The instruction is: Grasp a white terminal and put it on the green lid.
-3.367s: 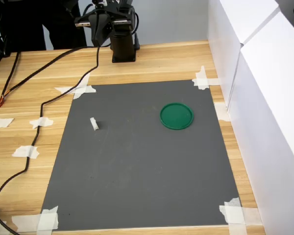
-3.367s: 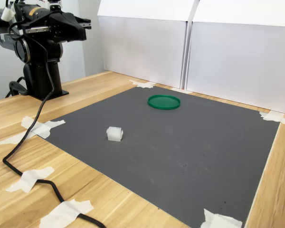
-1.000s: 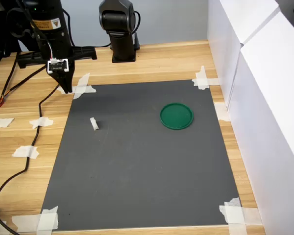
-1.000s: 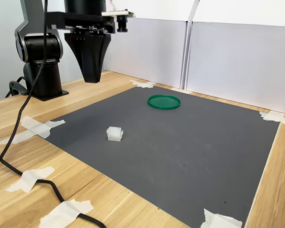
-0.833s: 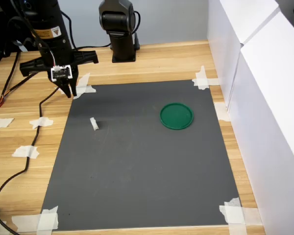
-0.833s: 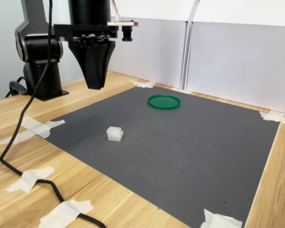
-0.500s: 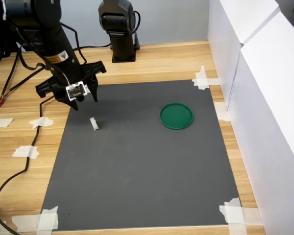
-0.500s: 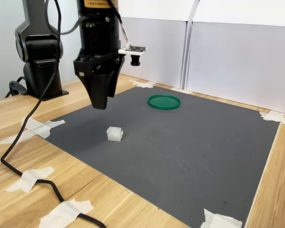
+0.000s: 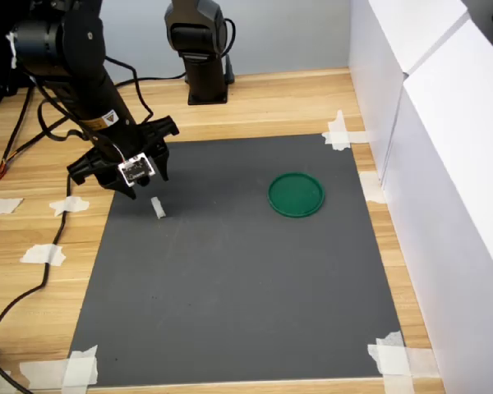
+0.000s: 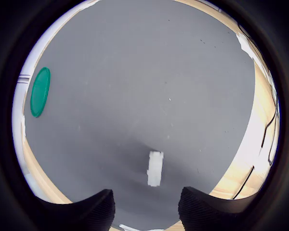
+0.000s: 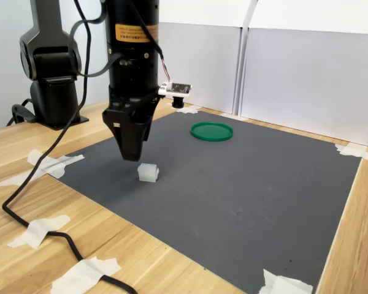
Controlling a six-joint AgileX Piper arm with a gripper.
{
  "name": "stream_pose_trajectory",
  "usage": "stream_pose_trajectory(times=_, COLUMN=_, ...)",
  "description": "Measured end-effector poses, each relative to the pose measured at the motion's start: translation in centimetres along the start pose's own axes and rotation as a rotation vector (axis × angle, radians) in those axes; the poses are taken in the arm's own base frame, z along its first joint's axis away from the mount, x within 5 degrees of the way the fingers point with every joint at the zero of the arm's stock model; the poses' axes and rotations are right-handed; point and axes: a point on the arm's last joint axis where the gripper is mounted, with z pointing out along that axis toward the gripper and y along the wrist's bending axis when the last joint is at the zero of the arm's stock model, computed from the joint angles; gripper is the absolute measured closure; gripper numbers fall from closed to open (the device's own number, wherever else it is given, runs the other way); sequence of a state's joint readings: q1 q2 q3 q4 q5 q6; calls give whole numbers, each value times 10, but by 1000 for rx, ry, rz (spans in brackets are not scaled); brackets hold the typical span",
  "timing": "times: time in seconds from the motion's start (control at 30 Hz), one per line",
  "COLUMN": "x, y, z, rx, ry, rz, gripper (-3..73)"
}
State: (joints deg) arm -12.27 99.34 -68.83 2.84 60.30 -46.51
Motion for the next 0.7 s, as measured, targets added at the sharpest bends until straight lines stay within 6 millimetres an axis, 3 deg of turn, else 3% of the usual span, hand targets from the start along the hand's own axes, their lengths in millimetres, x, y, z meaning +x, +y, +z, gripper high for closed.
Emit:
stream_pose_trajectory(times=0.5, x=-7, y=-8, z=37, rx=-50, ry=36, rz=-58, gripper=128)
stream_pose_trajectory(times=0.7, x=-7, y=-9, z=40, rx=-55, ry=40, rz=-66, gripper=128)
